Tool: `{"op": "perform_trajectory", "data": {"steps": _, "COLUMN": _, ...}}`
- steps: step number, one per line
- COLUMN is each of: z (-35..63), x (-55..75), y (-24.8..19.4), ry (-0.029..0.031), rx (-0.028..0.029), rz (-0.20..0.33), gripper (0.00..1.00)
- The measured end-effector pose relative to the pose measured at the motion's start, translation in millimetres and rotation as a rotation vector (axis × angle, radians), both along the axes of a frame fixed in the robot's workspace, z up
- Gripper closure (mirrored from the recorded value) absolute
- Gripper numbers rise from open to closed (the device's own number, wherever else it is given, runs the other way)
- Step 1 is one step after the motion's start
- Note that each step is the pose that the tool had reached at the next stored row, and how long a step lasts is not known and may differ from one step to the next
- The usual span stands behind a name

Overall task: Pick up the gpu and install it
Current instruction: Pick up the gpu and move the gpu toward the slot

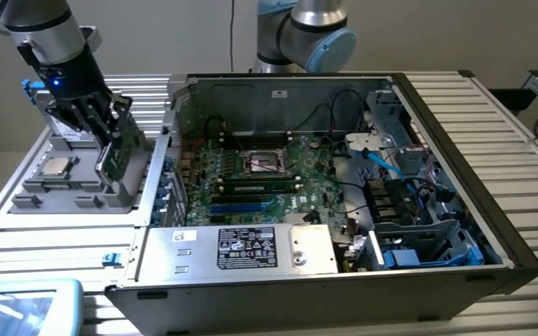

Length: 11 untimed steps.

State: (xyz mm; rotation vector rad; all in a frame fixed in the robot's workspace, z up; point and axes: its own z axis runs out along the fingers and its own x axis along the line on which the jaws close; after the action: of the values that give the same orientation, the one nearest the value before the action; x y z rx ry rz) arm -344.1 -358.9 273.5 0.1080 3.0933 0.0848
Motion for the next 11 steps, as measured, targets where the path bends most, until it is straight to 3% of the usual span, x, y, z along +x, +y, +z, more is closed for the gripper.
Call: {"op": "perform_trajectory", "data": {"steps": 11, "z": 48.2, "x": -0.2, "y": -0.1, "ry": -0.0003, "rx": 0.0006, "rz": 0.000, "gripper": 0.73}}
